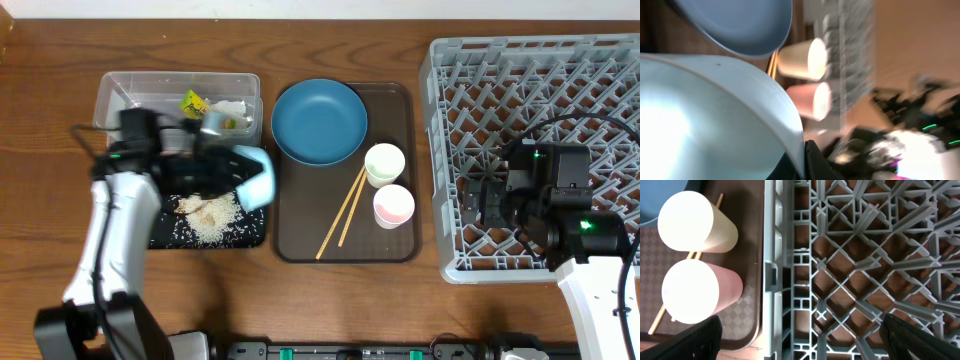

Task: Sort waste into correct bins and load items into the dishwasher rack
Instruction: 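Set the emptied light-blue bowl down on the brown tray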

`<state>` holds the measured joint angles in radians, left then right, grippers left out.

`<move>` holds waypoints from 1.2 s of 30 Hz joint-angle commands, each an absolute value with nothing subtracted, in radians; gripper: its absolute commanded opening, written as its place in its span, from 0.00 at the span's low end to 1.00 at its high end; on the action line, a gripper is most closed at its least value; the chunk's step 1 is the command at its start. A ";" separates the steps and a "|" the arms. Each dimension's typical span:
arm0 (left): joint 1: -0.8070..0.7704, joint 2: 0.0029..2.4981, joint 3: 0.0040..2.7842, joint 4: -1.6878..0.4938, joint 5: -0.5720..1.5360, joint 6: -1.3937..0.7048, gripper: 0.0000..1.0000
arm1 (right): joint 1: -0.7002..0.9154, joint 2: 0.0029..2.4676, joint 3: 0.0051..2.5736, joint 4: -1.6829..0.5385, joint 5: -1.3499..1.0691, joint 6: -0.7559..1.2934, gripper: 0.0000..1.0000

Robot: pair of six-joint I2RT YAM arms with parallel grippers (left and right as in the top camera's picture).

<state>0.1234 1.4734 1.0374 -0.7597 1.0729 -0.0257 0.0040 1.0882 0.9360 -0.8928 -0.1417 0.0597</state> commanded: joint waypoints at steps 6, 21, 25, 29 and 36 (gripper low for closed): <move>-0.286 1.476 1.048 -0.644 0.518 -0.153 0.10 | 0.020 1.084 0.957 -0.891 -0.147 0.054 0.99; -0.486 1.612 1.049 -0.595 0.212 -0.205 0.09 | 0.020 1.084 0.957 -0.896 -0.147 0.054 0.99; -0.486 1.612 1.050 -0.584 0.212 -0.205 0.10 | 0.020 1.084 0.957 -0.894 -0.147 0.054 0.99; -0.489 1.612 1.049 -0.551 0.260 -0.205 0.09 | 0.020 1.084 0.957 -0.894 -0.147 0.054 0.99; -0.510 1.629 1.049 -0.525 0.299 -0.205 0.09 | 0.020 1.084 0.957 -0.894 -0.147 0.055 0.99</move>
<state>-0.5003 1.6176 1.0374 -0.5304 0.2802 -0.1951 0.0040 1.0882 0.9360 -0.8940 -0.1417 0.0597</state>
